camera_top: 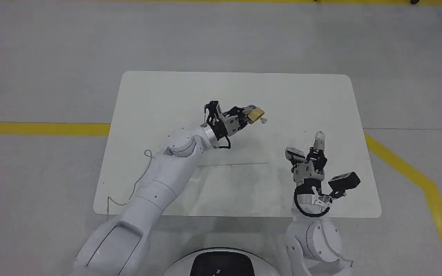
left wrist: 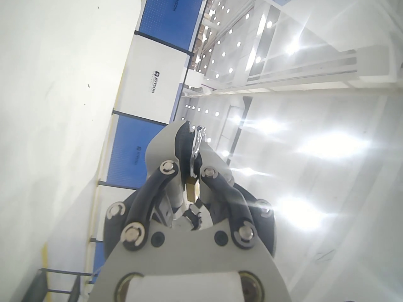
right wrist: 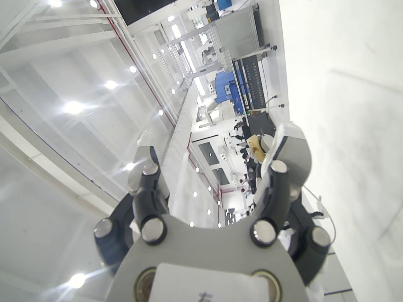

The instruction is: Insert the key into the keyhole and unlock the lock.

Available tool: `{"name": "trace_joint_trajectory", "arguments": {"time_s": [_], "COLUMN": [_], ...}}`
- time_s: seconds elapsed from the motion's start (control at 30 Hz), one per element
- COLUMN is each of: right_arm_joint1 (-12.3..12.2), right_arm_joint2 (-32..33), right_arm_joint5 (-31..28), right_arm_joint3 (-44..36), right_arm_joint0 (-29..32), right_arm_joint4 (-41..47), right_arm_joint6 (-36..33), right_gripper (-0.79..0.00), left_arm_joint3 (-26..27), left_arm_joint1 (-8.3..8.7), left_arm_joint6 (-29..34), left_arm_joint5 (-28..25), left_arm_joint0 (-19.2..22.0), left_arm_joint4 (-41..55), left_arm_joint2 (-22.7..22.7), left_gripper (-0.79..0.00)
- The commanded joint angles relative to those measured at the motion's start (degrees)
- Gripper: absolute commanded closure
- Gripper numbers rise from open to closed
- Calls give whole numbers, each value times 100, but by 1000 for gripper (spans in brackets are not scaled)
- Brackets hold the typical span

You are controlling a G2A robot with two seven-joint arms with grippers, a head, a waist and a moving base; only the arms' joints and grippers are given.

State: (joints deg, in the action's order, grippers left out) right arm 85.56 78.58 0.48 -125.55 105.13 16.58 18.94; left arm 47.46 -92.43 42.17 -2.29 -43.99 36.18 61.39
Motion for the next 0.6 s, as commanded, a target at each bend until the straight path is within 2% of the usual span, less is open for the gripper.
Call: {"name": "trace_joint_trajectory", "arguments": {"time_s": [0.0,0.07,0.27,0.43,0.57], "right_arm_joint1": [-12,-23,-58,-63,-58], "right_arm_joint2": [70,63,17,-252,-513], "right_arm_joint5": [110,183,127,233,87], "right_arm_joint3": [16,29,-111,-28,167], "right_arm_joint0": [-35,-99,-69,-237,-345], "right_arm_joint4": [156,225,287,-356,-919], "right_arm_joint6": [-251,-502,-1134,-1000,-853], "right_gripper": [0,0,0,0,0], "left_arm_joint3": [22,12,-23,-111,-135], "left_arm_joint1": [13,29,42,46,39], "left_arm_joint6": [118,30,59,427,689], "left_arm_joint5": [198,253,914,1497,1819], "left_arm_joint0": [-7,-2,25,68,115], "left_arm_joint4": [147,77,49,320,341], "left_arm_joint2": [59,82,25,38,-58], "left_gripper": [0,0,0,0,0]}}
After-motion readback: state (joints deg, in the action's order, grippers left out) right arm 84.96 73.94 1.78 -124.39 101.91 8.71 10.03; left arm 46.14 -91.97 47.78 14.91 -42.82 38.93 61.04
